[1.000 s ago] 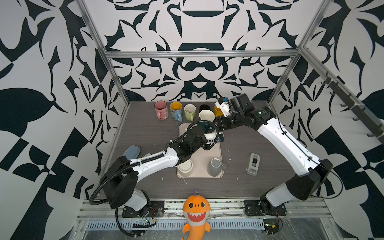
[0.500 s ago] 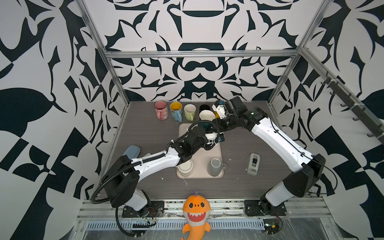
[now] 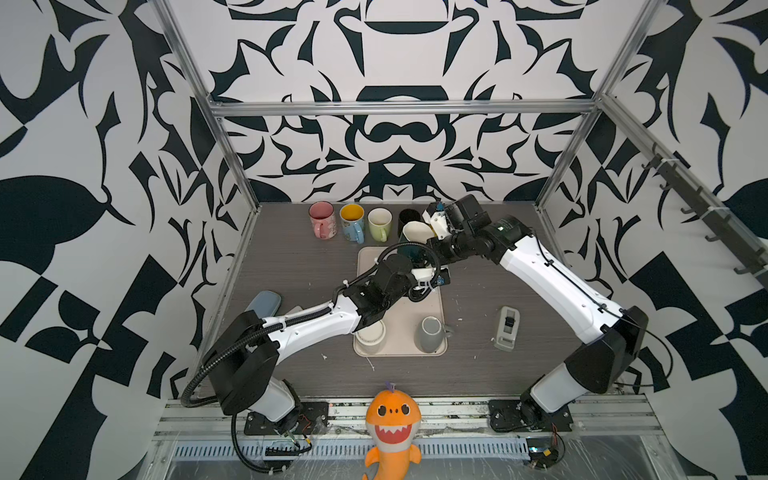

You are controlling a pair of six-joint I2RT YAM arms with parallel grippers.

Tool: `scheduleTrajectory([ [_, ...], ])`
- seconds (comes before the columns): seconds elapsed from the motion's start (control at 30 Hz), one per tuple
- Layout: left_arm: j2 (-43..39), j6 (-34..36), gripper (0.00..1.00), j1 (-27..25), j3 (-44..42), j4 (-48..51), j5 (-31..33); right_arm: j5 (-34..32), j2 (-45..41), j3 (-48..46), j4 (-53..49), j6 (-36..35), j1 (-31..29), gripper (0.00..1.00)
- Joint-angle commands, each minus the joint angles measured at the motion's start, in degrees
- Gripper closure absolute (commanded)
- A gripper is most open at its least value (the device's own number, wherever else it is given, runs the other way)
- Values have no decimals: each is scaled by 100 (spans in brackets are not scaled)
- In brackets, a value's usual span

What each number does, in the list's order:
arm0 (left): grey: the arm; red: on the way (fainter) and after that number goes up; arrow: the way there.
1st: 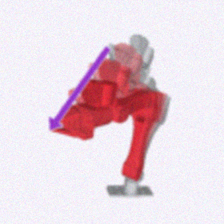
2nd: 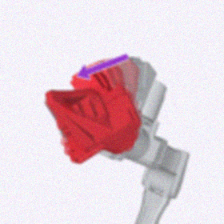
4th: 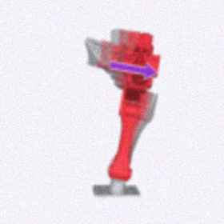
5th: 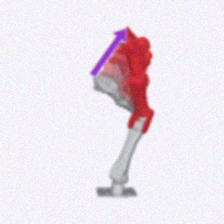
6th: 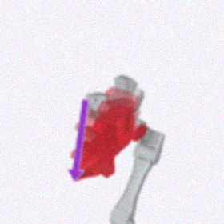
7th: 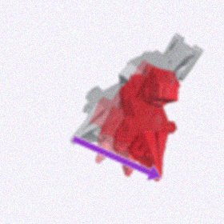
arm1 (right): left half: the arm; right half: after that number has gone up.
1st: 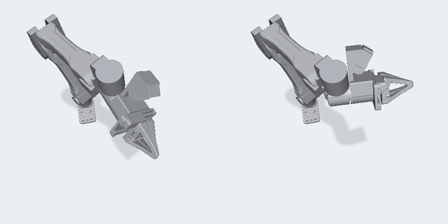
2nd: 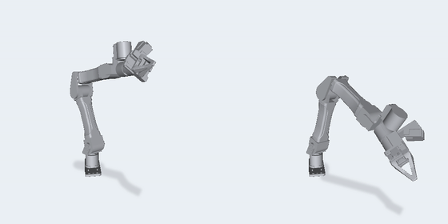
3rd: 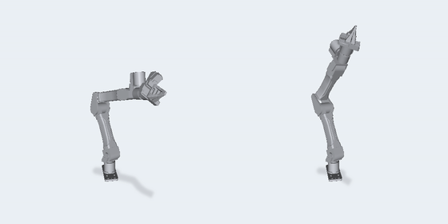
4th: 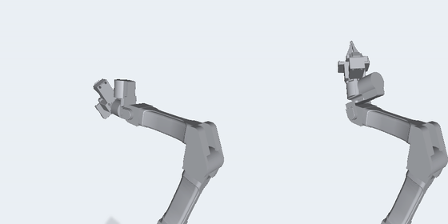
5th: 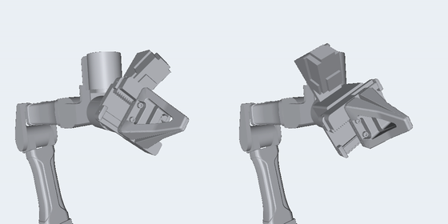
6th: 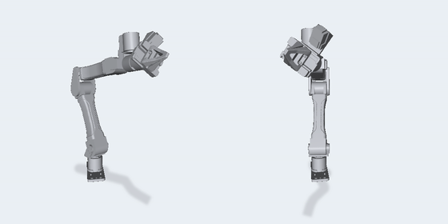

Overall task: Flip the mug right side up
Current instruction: 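Close the right gripper on the dark green mug's handle beside the left gripper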

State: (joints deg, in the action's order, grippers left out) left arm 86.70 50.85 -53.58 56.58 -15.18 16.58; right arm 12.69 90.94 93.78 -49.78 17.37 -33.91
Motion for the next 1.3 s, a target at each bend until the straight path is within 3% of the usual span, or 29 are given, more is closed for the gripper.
scheduleTrajectory([
  [0.0,-232,5,100,-43,264,-1070,101,-270,-9,-102,-68,76,-53,100],
  [0.2,-93,25,99,-39,297,-1238,461,-571,-221,-252,46,37,-135,100],
  [0.4,14,74,74,-58,346,-1352,832,-779,-335,-390,154,55,-133,100],
  [0.57,60,155,60,-56,346,-1354,1056,-971,-365,-416,221,119,-134,100],
  [0.77,43,225,57,-56,308,-1350,1262,-1407,-400,-392,216,156,-102,100],
  [1.03,40,274,54,-56,253,-1350,1410,-1375,-443,-496,395,224,211,100],
  [1.27,11,119,54,-16,197,-1331,1614,-1505,-573,-779,654,379,842,100],
])
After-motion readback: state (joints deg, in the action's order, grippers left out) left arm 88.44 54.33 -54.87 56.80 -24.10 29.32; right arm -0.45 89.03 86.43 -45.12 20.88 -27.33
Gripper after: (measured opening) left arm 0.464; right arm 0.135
